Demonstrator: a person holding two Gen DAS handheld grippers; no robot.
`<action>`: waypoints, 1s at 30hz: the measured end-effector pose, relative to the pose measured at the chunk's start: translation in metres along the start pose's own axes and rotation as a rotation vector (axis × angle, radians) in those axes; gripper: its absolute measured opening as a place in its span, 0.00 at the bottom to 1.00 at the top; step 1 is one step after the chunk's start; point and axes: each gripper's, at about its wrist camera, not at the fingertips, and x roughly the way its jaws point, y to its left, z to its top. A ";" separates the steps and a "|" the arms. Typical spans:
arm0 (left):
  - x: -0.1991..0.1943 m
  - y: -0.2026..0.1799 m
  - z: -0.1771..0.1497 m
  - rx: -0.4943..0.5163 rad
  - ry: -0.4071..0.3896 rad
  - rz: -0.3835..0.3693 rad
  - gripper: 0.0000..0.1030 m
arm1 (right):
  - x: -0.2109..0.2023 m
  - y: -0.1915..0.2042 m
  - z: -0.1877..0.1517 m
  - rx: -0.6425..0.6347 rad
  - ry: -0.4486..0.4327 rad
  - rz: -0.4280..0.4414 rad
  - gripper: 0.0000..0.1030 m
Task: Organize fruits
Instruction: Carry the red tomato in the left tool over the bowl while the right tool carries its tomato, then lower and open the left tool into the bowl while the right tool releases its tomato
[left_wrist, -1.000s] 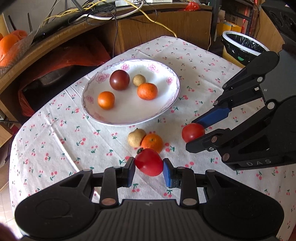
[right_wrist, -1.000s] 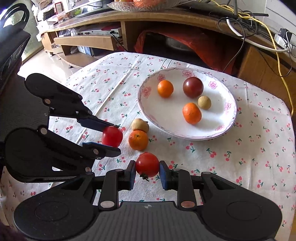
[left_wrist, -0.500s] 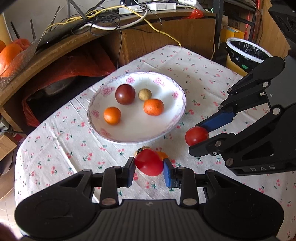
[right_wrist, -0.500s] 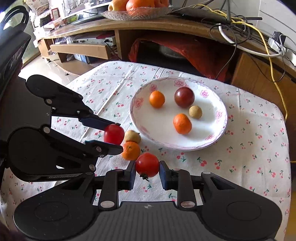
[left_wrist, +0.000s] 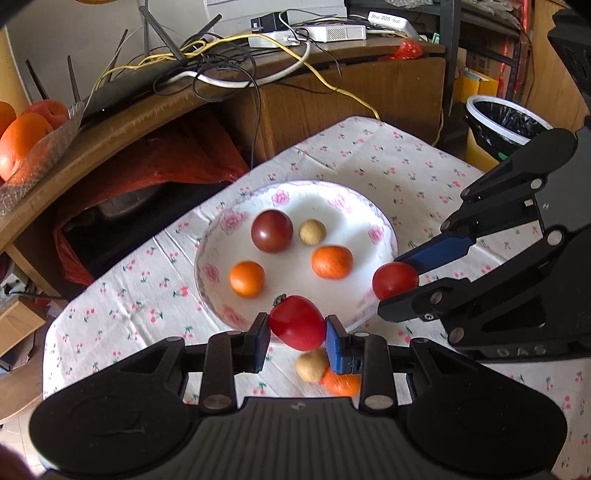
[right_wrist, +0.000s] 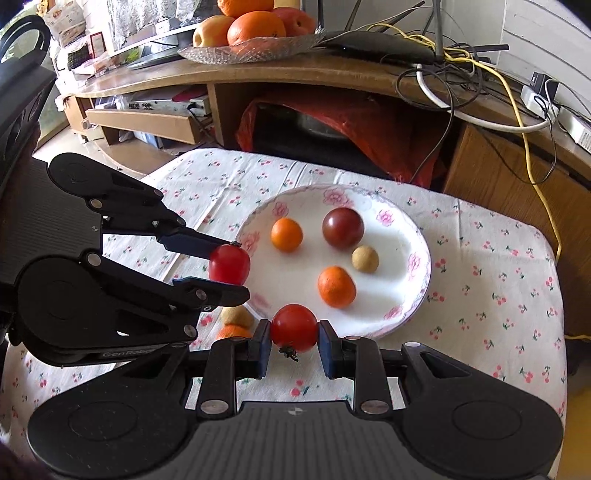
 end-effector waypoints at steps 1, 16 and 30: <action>0.002 0.001 0.002 0.001 0.000 0.003 0.39 | 0.002 -0.002 0.002 0.004 -0.001 -0.003 0.21; 0.032 0.006 0.013 -0.027 0.021 -0.002 0.39 | 0.025 -0.025 0.006 0.048 0.017 -0.037 0.21; 0.047 0.006 0.014 -0.030 0.045 0.003 0.39 | 0.040 -0.032 0.007 0.052 0.029 -0.047 0.21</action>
